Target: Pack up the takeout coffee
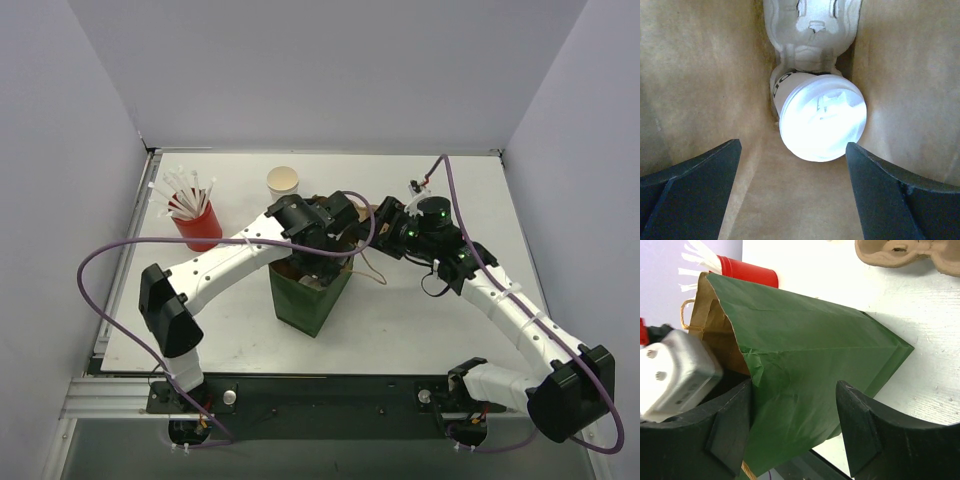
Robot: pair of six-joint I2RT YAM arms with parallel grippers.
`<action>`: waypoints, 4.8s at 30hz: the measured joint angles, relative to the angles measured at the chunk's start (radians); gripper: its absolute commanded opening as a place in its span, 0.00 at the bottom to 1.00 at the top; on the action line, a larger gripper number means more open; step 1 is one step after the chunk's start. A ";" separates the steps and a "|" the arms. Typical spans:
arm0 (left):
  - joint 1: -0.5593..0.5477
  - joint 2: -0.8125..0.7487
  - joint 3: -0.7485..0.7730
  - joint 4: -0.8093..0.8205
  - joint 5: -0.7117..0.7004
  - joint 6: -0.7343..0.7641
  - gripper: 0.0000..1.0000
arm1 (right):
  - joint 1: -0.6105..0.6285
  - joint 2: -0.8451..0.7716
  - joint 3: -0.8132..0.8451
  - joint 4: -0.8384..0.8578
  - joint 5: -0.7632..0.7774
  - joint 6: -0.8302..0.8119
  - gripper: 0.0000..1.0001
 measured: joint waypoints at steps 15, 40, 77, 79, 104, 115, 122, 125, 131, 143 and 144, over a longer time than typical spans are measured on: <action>0.000 -0.060 0.089 -0.026 -0.011 -0.001 0.97 | 0.012 0.016 0.021 -0.026 0.016 -0.003 0.59; 0.005 -0.267 0.232 0.023 -0.057 -0.025 0.98 | 0.027 0.026 0.093 -0.092 0.030 -0.018 0.65; 0.671 0.045 0.031 0.523 -0.232 0.037 0.60 | -0.011 -0.153 0.253 -0.281 0.076 -0.075 0.76; 0.671 0.050 0.031 0.531 -0.256 0.051 0.59 | -0.014 -0.153 0.253 -0.284 0.076 -0.078 0.76; 0.698 0.136 0.019 0.593 -0.354 0.096 0.28 | -0.023 -0.151 0.240 -0.286 0.076 -0.081 0.73; 0.699 0.137 0.020 0.598 -0.383 0.111 0.00 | -0.025 -0.151 0.237 -0.287 0.076 -0.080 0.72; 0.699 0.125 0.052 0.581 -0.373 0.115 0.00 | -0.025 -0.150 0.237 -0.288 0.076 -0.080 0.72; 0.699 0.089 0.055 0.566 -0.349 0.113 0.00 | -0.025 -0.145 0.237 -0.290 0.076 -0.081 0.72; 0.699 -0.024 0.058 0.538 -0.297 0.106 0.00 | -0.025 -0.134 0.238 -0.304 0.078 -0.082 0.71; 0.694 -0.294 0.097 0.556 -0.062 0.089 0.00 | -0.025 -0.133 0.267 -0.344 0.096 -0.105 0.71; 0.690 -0.324 0.095 0.563 -0.023 0.084 0.00 | -0.025 -0.134 0.270 -0.347 0.101 -0.106 0.71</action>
